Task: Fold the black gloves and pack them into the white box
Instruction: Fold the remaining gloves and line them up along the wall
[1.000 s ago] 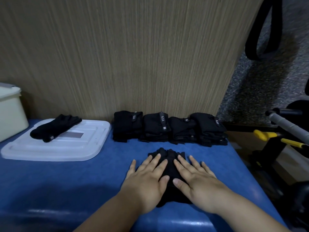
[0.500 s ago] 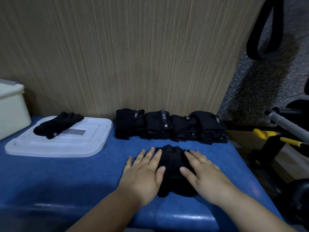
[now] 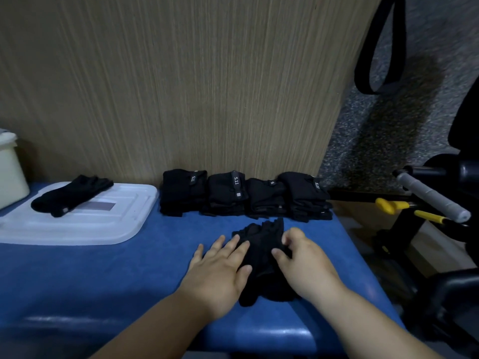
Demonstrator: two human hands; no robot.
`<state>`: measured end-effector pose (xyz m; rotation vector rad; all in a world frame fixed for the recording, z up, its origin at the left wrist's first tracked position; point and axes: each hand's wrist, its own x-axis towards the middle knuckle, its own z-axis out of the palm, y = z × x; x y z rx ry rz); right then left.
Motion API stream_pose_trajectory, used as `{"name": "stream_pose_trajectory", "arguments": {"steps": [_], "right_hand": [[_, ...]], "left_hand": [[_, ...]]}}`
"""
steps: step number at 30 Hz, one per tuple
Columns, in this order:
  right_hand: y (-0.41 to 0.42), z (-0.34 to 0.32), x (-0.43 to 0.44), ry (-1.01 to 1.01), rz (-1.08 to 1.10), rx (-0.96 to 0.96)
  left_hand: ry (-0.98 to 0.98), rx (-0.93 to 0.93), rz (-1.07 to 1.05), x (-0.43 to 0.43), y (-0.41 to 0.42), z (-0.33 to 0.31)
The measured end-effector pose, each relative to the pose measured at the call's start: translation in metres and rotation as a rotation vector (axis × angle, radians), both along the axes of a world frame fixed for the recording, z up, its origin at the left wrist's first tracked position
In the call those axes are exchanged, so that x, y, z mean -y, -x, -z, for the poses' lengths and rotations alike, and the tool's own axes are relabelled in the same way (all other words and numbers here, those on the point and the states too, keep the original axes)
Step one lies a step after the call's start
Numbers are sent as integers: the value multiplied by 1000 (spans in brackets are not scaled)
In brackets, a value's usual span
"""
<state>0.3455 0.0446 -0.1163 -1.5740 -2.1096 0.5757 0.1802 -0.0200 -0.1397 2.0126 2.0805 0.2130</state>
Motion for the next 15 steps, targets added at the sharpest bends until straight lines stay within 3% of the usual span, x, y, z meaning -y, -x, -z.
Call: {"name": "stream_pose_trajectory", "arguments": {"steps": [8,11,15], "right_hand": [[-62,-2,-16,-38,120,115],[-76,1,-23,-135,129,161],[-76,5,-29,-136,-47,226]], "left_hand": [[6,5,129,-36,-60,-5],[26,-14,123,-45,-77,-6],[32,-49,87,-50,-85,-6]]}}
